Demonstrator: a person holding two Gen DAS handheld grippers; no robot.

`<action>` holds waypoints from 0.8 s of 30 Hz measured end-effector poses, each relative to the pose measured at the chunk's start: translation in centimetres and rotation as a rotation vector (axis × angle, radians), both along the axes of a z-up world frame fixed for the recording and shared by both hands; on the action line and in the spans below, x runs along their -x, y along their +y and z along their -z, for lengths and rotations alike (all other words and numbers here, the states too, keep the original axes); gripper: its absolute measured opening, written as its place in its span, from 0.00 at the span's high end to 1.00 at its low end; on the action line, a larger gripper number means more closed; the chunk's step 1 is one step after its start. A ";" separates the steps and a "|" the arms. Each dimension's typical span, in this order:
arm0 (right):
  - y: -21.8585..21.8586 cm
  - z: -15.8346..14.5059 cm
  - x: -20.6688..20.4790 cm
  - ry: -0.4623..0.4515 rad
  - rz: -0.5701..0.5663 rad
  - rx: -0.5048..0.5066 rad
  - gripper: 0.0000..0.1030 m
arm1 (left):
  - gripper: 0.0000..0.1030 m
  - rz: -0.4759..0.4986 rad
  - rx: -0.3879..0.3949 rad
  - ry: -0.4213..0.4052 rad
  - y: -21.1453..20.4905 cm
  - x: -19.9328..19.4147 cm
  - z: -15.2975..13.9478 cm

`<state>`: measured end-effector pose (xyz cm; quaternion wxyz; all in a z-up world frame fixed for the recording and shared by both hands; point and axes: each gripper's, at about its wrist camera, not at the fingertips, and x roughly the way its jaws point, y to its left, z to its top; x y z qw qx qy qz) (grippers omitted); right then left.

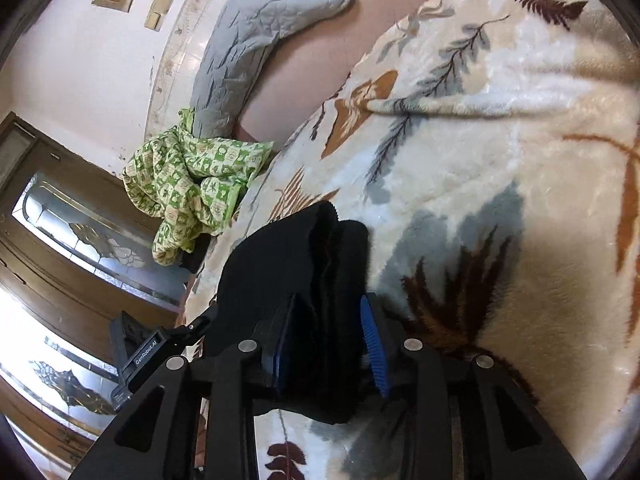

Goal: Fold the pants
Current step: 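Lower the folded pants onto the blanket and open both tools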

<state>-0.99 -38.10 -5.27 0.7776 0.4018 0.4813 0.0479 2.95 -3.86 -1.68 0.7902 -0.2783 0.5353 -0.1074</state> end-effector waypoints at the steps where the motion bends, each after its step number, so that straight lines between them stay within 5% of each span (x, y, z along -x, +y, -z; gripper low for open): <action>1: 0.0 -0.6 0.0 -0.005 0.011 0.052 0.66 | 0.40 0.002 -0.022 -0.004 -0.2 0.1 -0.1; 8: 4.7 -8.3 1.5 -0.200 -0.003 0.611 0.64 | 0.27 0.057 -0.264 -0.062 -2.9 2.3 -2.9; 11: 6.9 -10.0 2.5 -0.219 0.004 0.768 0.43 | 0.27 0.065 -0.287 -0.070 -3.7 2.8 -3.5; 24: 8.1 -14.3 7.9 -0.160 0.012 0.627 0.40 | 0.25 0.054 -0.239 -0.043 -2.9 1.8 -2.7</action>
